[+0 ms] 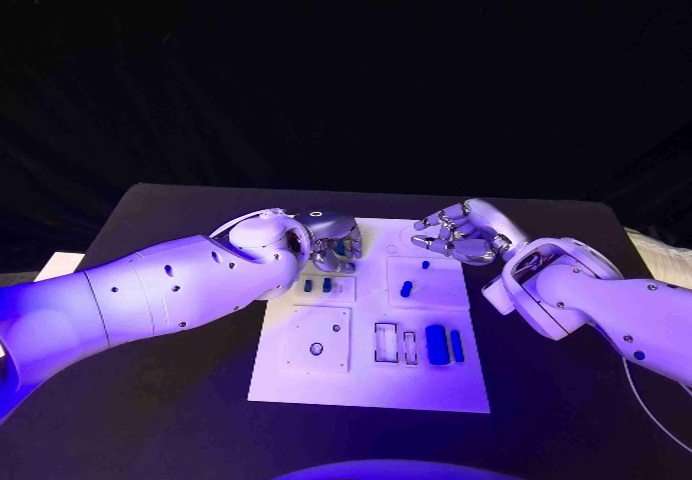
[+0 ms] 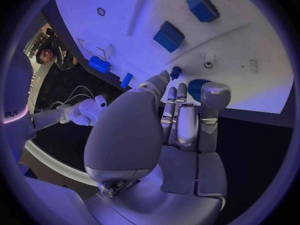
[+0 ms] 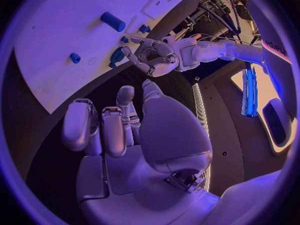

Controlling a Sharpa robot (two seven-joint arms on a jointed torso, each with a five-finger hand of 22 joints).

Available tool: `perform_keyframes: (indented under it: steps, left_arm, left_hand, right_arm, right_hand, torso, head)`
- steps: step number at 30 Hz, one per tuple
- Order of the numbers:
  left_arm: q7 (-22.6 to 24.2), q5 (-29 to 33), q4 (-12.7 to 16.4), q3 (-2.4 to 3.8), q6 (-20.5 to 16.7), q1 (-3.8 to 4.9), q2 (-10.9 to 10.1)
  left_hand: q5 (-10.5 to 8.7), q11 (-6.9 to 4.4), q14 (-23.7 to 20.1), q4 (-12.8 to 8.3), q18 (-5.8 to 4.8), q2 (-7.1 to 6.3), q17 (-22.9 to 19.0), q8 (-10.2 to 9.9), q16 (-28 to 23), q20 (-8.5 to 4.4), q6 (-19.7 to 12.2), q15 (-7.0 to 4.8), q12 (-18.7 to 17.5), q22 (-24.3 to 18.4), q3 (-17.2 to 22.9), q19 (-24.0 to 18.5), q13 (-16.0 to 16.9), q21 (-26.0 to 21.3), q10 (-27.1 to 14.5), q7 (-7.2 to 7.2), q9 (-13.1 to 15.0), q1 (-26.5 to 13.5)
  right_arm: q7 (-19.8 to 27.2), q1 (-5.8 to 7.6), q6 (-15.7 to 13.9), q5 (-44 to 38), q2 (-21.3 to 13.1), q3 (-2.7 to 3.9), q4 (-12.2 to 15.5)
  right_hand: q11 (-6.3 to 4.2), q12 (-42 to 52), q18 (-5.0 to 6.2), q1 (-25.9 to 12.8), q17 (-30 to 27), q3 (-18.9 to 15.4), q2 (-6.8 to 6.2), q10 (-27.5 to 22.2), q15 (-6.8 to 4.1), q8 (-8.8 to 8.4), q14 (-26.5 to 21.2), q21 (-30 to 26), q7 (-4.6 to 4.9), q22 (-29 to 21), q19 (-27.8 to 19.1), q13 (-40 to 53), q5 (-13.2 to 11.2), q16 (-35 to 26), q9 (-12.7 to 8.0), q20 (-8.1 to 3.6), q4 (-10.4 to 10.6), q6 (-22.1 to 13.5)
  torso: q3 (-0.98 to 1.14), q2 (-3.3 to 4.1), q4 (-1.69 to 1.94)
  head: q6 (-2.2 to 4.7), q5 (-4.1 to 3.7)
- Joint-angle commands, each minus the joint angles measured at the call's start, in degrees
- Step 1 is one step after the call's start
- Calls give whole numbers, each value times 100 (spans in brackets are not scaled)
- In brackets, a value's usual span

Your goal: Assemble the parts on the task board

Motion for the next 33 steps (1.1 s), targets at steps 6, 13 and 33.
perform_keyframes:
  steps: [6,13,33]
  left_arm:
    - [-205,-278,-28,8,277,-3,70]
    - [-226,-284,-62,9,344,-3,118]
    - [-450,-360,-251,8,662,-17,282]
  left_hand:
    - [-2,-13,238,-90,-125,129,-68,-91,20,-12,134,-33,-82,256,277,98,-80,315,179,2,-57,129]
    - [-10,-31,232,-133,-141,120,-120,-125,26,-21,234,-45,-126,376,415,114,-124,442,310,-6,-94,107]
    - [-16,-65,214,-292,-186,139,-301,-170,-10,-46,430,-75,-185,636,614,173,-145,743,576,-11,-142,96]
  right_arm:
    - [29,-5,42,-3,15,1,-3]
    - [32,-6,48,-1,24,1,-5]
    - [36,-6,57,1,39,1,0]
  right_hand:
    - [-2,-36,37,-1,52,-23,40,-33,6,11,273,-20,1,-6,-38,-5,20,-19,-5,-3,-7,24]
    - [-2,-36,37,-1,52,-23,40,-33,6,11,273,-20,1,-6,-38,-5,20,-19,-5,-3,-7,24]
    - [-2,-9,36,-3,62,-28,60,-22,7,11,275,-18,1,1,-35,11,17,-13,-5,-2,-4,24]
  torso:
    - [0,-6,9]
    - [-3,-3,8]
    - [-1,-2,8]
  head:
    - [-15,-5]
    - [-22,-4]
    - [-38,6]
